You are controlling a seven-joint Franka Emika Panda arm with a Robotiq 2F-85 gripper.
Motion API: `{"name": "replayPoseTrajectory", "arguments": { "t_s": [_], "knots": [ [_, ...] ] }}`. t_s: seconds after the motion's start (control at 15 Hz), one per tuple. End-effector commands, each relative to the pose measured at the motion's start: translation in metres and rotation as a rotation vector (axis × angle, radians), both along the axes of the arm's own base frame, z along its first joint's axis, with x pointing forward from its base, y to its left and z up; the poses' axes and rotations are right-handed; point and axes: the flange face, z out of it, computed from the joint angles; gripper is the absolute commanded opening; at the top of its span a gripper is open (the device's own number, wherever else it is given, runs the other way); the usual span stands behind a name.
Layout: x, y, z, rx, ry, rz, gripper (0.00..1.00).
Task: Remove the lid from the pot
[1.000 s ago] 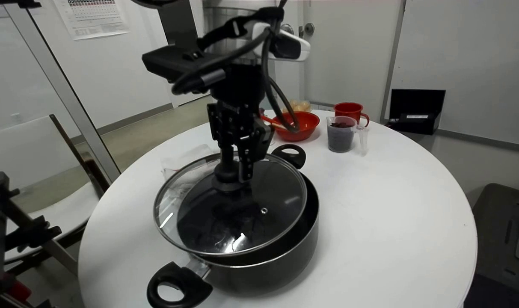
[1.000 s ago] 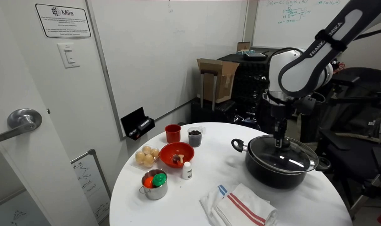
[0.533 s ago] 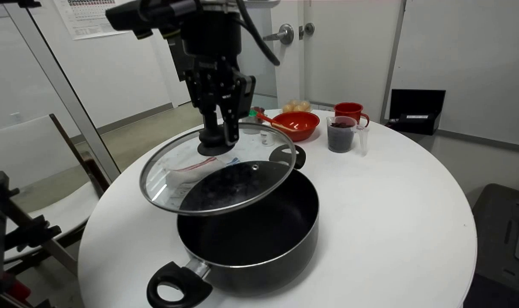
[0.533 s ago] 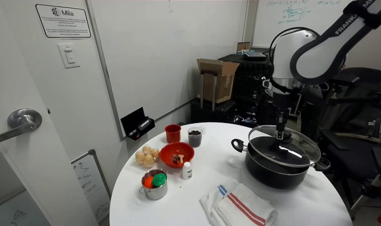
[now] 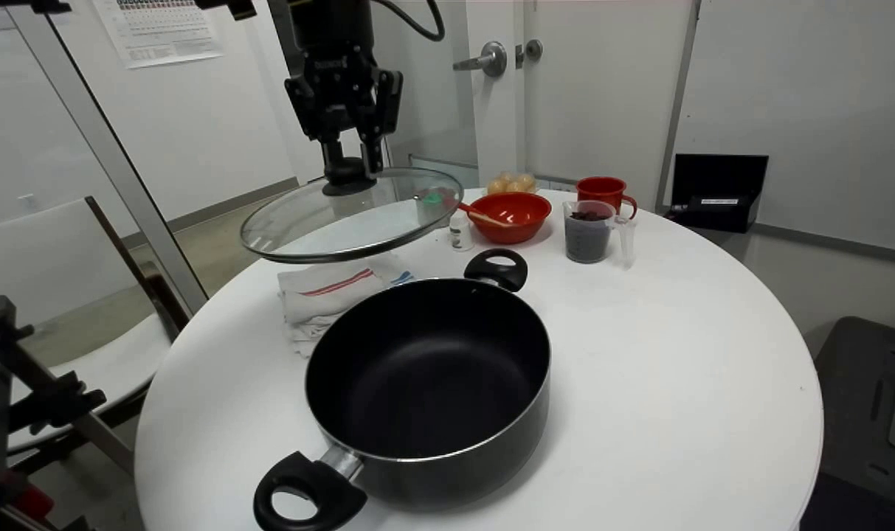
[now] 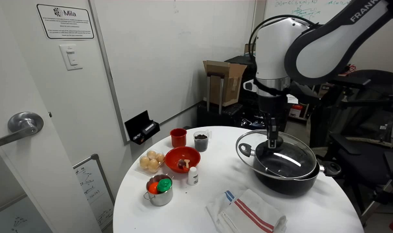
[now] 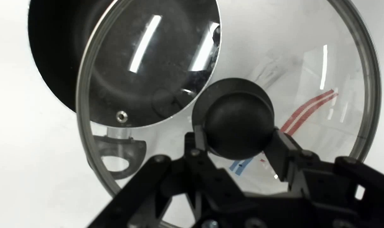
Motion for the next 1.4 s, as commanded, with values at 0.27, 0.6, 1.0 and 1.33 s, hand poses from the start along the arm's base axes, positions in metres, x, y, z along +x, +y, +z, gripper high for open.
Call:
{"name": "replayPoseTrajectory", "arguments": {
  "t_s": [0.27, 0.6, 1.0, 1.33],
  "knots": [
    [0.054, 0.09, -0.022, -0.041, 0.047, 0.221, 0.24],
    [0.076, 0.142, -0.059, -0.028, 0.045, 0.288, 0.24],
    [0.095, 0.162, -0.125, -0.044, 0.052, 0.308, 0.24],
    [0.095, 0.155, -0.19, -0.087, 0.103, 0.322, 0.24]
  ]
}}
